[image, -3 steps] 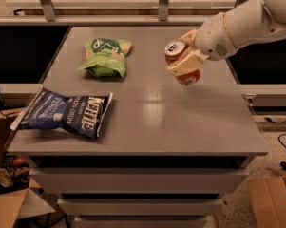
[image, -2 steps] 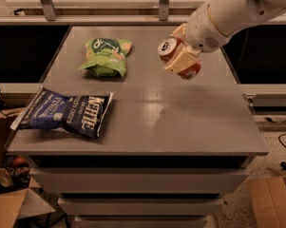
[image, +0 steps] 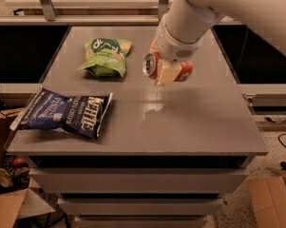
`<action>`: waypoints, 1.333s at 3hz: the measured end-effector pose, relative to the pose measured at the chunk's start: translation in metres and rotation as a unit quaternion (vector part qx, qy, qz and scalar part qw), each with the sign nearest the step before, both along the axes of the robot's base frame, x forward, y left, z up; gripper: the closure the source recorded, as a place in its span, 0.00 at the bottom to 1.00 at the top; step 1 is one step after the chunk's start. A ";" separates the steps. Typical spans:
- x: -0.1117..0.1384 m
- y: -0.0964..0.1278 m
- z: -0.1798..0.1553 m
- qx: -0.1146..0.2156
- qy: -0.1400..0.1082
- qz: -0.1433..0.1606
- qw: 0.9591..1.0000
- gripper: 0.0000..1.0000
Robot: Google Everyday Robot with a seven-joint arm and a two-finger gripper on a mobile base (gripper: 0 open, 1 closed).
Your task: Knock coke can over
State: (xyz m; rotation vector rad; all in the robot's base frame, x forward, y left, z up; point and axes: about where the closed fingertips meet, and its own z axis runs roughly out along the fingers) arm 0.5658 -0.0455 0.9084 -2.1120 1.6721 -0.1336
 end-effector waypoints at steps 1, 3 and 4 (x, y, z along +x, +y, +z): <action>-0.011 0.008 -0.025 -0.072 0.005 0.038 0.997 1.00; -0.018 0.017 -0.058 -0.125 0.046 0.090 0.987 0.84; -0.018 0.018 -0.066 -0.134 0.068 0.109 0.983 0.60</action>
Offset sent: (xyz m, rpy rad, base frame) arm -0.0209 0.0198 -0.0695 -0.3051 0.0900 0.2053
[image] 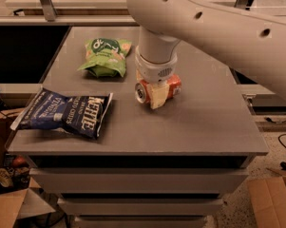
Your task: Knock coke can over
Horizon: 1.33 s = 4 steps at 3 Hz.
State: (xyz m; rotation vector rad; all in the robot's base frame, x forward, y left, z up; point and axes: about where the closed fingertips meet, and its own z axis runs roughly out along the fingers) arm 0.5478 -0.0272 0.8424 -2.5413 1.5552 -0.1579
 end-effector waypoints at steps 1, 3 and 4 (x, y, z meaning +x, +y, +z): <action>0.002 0.000 -0.004 -0.005 0.017 0.011 1.000 0.36; 0.008 0.001 -0.008 -0.007 0.043 0.035 0.998 0.00; 0.013 -0.004 -0.004 -0.004 0.042 0.031 0.999 0.00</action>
Offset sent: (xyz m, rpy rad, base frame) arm 0.0082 0.0009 -0.0084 -0.0195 0.0926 0.0661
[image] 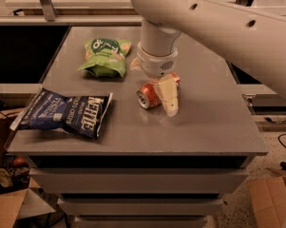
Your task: Knock coke can over
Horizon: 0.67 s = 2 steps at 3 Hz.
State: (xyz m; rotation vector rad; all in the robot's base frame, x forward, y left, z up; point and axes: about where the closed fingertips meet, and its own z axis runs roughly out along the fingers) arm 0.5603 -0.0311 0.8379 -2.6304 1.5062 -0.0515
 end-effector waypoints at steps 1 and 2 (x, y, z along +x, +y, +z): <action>0.007 -0.008 0.007 0.007 -0.001 -0.010 1.000 0.00; 0.013 -0.014 0.014 0.015 -0.001 -0.017 1.000 0.00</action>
Offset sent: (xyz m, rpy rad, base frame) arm 0.0198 -0.0234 0.0226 0.0472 0.0051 -0.0521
